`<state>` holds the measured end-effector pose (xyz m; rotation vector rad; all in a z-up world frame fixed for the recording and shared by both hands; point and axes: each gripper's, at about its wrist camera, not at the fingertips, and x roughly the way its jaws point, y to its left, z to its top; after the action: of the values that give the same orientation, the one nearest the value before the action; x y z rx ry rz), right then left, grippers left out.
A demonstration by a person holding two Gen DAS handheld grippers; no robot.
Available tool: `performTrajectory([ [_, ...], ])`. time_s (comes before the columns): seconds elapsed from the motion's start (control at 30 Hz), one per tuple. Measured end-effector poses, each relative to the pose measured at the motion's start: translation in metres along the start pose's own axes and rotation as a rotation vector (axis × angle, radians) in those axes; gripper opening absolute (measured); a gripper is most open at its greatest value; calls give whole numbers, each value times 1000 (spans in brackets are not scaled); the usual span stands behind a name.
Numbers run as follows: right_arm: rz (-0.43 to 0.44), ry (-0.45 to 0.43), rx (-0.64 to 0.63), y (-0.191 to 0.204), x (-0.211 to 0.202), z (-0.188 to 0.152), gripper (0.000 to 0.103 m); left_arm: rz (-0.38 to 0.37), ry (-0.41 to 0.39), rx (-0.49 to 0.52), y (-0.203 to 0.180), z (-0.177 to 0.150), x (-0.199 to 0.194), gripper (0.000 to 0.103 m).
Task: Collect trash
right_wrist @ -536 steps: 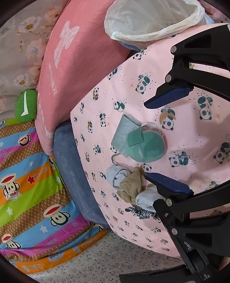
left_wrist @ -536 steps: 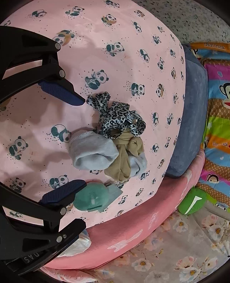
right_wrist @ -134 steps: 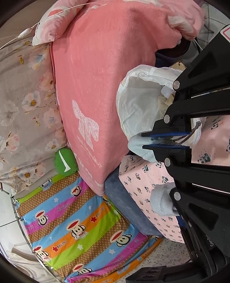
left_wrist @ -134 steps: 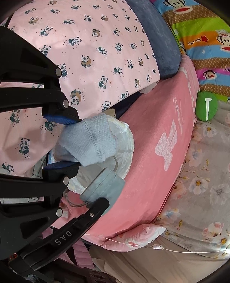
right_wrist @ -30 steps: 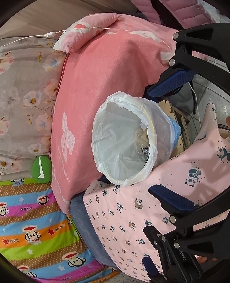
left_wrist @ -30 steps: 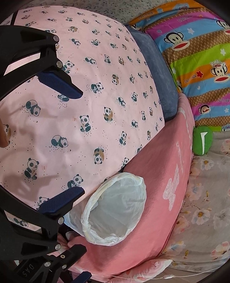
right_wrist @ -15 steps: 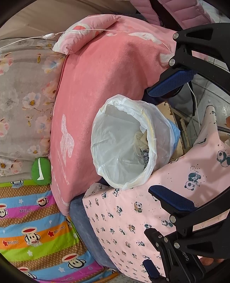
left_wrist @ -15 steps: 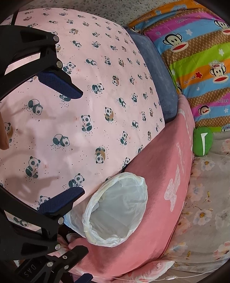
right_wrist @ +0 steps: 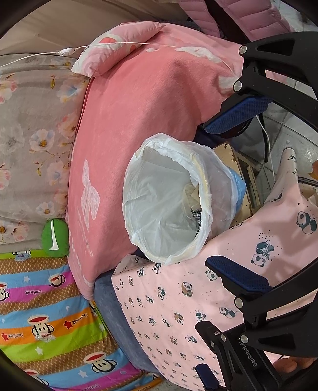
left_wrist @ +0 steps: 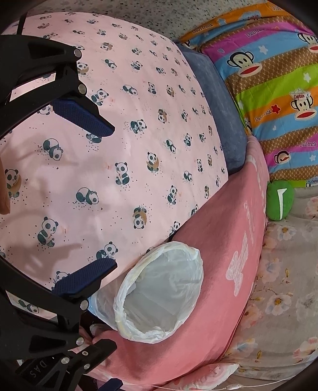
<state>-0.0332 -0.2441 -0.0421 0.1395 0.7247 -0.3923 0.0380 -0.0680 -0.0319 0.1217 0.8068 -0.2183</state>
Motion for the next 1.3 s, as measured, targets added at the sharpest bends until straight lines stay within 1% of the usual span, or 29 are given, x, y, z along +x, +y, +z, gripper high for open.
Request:
performTrajectory([
  [0.53,-2,2,1,0,-2,-4,97,6,-2,-4,0,-2,-2,95],
  [1.3,-1,1,4,-2,-2,-5,97,5,-14,16,-8,-3,-7,95],
])
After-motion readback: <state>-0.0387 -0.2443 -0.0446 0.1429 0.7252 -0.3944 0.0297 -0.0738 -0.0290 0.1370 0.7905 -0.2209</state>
